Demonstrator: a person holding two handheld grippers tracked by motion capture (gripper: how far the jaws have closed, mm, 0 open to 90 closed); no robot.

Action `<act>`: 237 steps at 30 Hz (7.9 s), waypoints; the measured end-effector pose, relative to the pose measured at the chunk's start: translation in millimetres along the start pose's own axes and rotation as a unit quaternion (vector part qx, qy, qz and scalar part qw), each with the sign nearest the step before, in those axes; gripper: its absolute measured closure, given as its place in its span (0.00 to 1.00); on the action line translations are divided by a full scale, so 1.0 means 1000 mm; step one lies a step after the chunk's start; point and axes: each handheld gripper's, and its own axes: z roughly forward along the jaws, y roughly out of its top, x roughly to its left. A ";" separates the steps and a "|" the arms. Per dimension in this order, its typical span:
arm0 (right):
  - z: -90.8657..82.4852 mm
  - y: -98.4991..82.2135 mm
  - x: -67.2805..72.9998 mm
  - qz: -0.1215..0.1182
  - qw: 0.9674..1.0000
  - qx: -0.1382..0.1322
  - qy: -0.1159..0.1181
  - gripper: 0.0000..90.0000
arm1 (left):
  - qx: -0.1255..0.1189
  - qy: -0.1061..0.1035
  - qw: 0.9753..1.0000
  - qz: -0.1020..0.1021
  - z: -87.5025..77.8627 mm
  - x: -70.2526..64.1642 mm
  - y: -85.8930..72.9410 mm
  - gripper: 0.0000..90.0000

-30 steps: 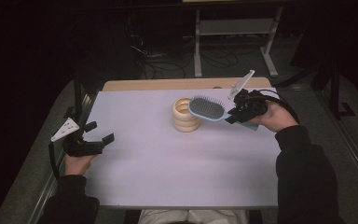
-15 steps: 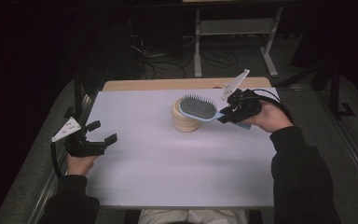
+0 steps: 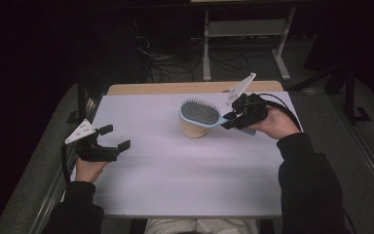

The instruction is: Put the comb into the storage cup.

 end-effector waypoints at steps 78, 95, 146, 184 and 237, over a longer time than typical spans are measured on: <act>0.030 0.055 -0.001 -0.030 0.998 -0.046 -0.032 0.76 | -0.016 -0.097 0.991 -0.087 0.116 -0.056 0.101 0.04; 0.039 0.070 0.002 -0.018 0.995 -0.051 -0.079 0.76 | -0.075 -0.096 0.971 -0.204 0.113 -0.045 0.106 0.43; 0.036 0.046 -0.009 0.134 0.979 -0.105 -0.110 0.00 | -0.034 -0.087 0.993 -0.074 0.103 -0.042 0.185 0.64; 0.011 -0.063 0.006 0.200 0.956 -0.173 -0.128 0.00 | -0.058 -0.053 0.995 -0.060 0.083 -0.025 0.213 0.64; 0.011 -0.169 0.074 0.229 0.938 -0.198 -0.171 0.00 | -0.035 -0.035 0.996 -0.078 0.130 -0.015 0.174 0.64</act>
